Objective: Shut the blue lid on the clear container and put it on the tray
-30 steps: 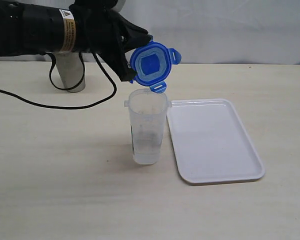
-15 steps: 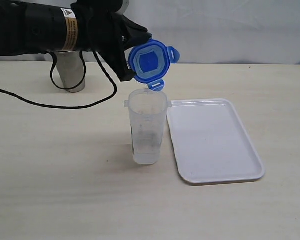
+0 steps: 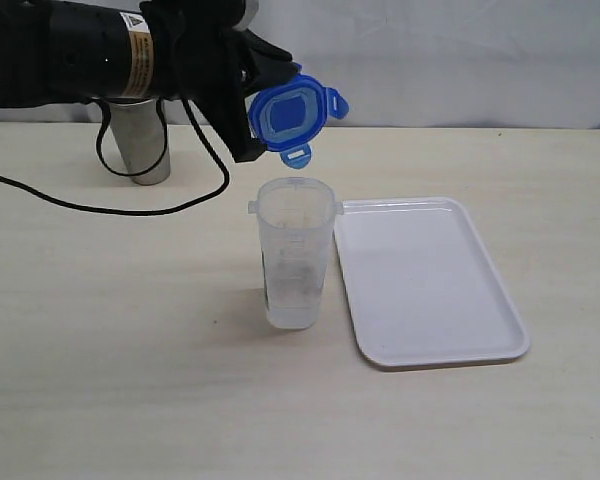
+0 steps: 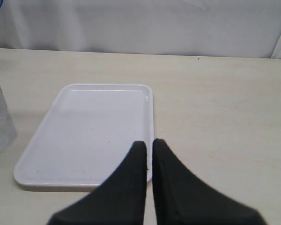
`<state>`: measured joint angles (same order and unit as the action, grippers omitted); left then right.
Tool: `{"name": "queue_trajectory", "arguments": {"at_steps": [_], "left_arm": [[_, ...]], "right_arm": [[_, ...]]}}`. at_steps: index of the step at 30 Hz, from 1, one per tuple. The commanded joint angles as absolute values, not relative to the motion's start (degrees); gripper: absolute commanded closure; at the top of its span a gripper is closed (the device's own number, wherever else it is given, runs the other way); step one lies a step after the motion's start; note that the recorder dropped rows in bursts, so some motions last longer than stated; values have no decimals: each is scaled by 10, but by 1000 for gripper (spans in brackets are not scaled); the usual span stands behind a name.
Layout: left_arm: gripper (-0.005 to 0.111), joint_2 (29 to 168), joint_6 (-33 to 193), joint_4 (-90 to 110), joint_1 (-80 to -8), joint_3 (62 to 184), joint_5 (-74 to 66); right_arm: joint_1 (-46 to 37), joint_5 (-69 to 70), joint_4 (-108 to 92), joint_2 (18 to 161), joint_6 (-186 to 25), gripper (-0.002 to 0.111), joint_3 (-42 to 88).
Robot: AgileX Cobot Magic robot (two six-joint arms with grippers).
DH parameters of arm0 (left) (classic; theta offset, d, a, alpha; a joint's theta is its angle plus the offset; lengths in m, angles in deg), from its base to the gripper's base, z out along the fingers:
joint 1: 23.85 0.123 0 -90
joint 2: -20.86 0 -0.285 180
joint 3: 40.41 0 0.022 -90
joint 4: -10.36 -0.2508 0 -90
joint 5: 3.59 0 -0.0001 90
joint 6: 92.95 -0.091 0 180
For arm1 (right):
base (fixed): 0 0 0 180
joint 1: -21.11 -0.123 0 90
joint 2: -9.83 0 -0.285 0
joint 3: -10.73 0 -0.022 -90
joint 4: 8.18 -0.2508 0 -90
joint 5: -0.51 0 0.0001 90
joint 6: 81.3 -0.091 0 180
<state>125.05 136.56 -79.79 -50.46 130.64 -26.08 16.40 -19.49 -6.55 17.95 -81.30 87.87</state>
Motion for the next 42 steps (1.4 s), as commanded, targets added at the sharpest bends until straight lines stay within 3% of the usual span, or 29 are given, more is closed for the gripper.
{"name": "queue_trajectory", "arguments": {"at_steps": [1,19,26,36,42], "left_arm": [[107,1245,1368,-825,-506,1298,-276],[107,1223,1404,-896,-506,1297,-342],[107,1172,1378,-896,-506,1238,-319],[107,1170,1379,-896,-506,1238,-439],[107,1170,1381,-896,-506,1238,-421]], "right_arm": [[163,-191,-65,176,-813,104,879],[163,-191,-65,176,-813,104,879],[163,-191,-65,176,-813,104,879],[163,-191,-65,176,-813,104,879],[163,-191,-65,176,-813,104,879]]}}
